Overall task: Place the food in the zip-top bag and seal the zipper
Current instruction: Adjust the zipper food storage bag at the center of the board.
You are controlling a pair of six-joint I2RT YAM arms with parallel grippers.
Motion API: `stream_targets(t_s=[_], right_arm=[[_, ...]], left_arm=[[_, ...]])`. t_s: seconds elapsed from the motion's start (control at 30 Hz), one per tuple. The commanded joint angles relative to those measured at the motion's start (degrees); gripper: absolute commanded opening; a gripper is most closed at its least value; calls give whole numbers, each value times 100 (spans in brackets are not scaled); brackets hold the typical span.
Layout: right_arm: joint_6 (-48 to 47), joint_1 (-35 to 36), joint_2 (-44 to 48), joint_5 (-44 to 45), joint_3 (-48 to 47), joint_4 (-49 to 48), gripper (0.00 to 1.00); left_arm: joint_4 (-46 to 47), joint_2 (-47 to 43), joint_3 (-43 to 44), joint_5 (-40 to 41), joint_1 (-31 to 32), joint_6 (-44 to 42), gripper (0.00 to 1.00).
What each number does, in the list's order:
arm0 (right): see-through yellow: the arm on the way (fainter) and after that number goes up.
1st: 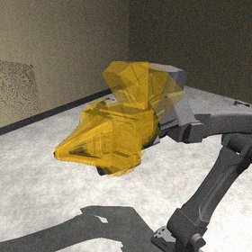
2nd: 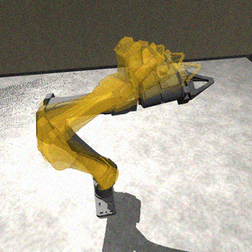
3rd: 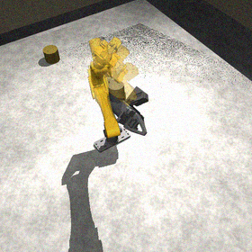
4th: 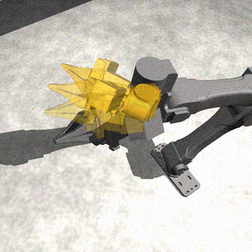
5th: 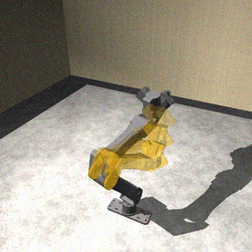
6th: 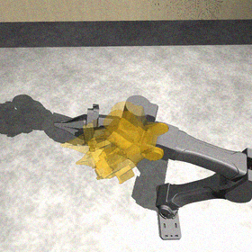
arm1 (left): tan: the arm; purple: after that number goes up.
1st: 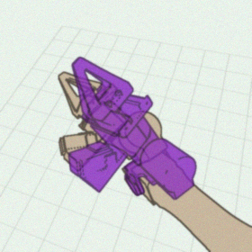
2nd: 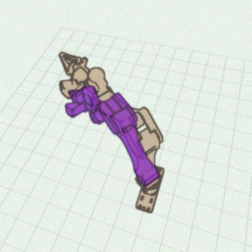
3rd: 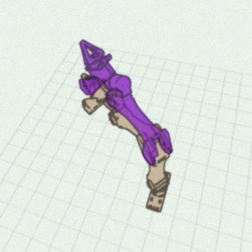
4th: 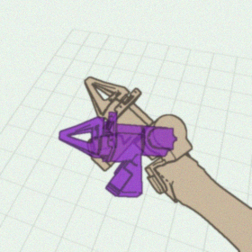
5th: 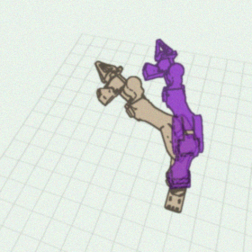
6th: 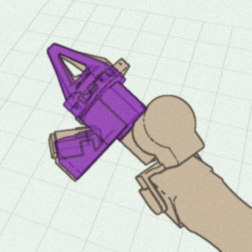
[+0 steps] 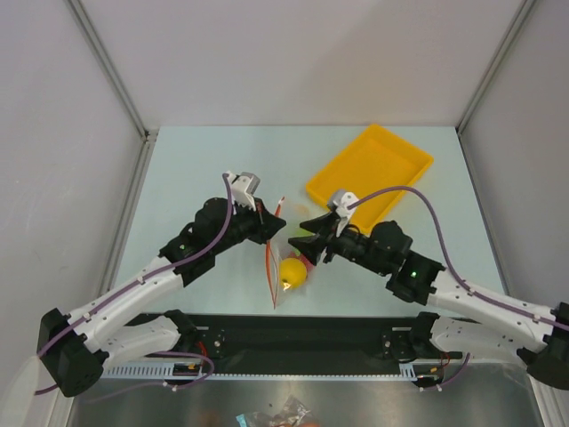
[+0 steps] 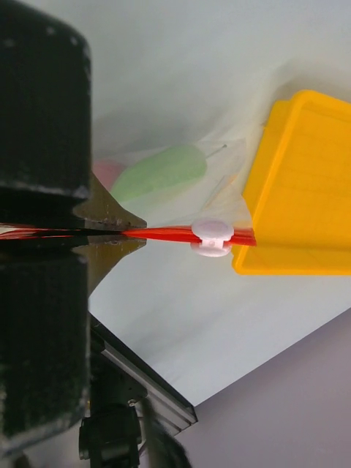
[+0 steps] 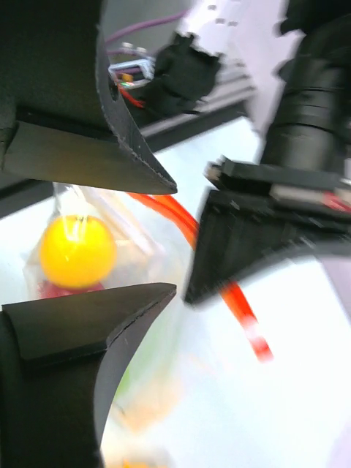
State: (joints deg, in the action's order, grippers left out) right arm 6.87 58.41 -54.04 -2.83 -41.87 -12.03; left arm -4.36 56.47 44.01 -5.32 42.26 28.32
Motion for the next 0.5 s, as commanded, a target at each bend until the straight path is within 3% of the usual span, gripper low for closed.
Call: stream_targets(t_s=[0.0,0.17,0.33,0.47], right_arm=[[-73,-435,490,81,135,-106,57],[156,-1287,798,-567,381,-281,55],[333,-2490,676,-2963,933,-1500,70],[218,-2703,500,-3566,1075,-1864,64]], left_arm=[[164,-22,143,-354,19,-177,0],[242,-57,143,-759,28,-283,0],[409,-250,73,-1425,28,-239,0],[577,-391,11,-1804,115,-230,0]])
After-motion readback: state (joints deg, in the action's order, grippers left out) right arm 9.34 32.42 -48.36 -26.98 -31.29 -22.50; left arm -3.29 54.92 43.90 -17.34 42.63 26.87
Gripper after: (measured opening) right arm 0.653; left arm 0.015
